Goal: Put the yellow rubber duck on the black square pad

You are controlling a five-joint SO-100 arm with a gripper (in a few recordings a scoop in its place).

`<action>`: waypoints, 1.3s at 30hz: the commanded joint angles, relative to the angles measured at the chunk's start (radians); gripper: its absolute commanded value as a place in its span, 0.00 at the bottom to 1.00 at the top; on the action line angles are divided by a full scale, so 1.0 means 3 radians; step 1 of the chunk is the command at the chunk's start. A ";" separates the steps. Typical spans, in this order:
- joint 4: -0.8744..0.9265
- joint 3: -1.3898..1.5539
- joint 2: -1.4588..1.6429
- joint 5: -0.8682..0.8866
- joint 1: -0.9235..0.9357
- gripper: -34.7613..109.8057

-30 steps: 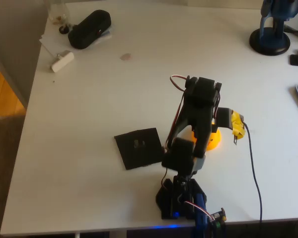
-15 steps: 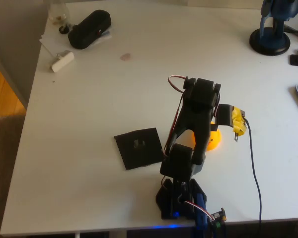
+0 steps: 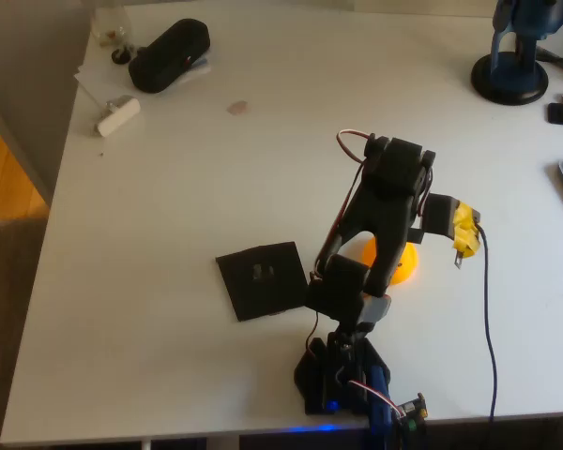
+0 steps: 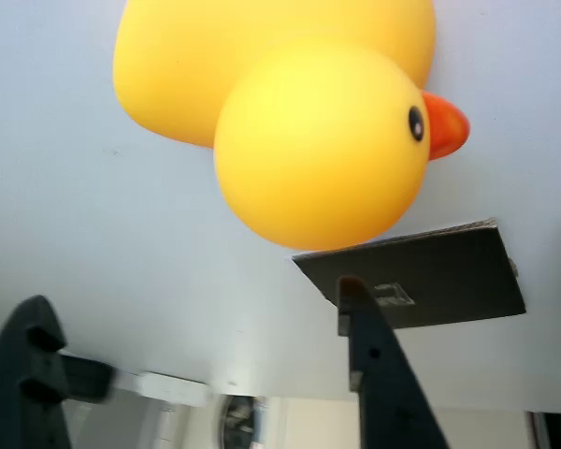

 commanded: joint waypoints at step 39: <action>-0.0348 -0.0005 -0.0409 -0.0026 -0.0194 0.47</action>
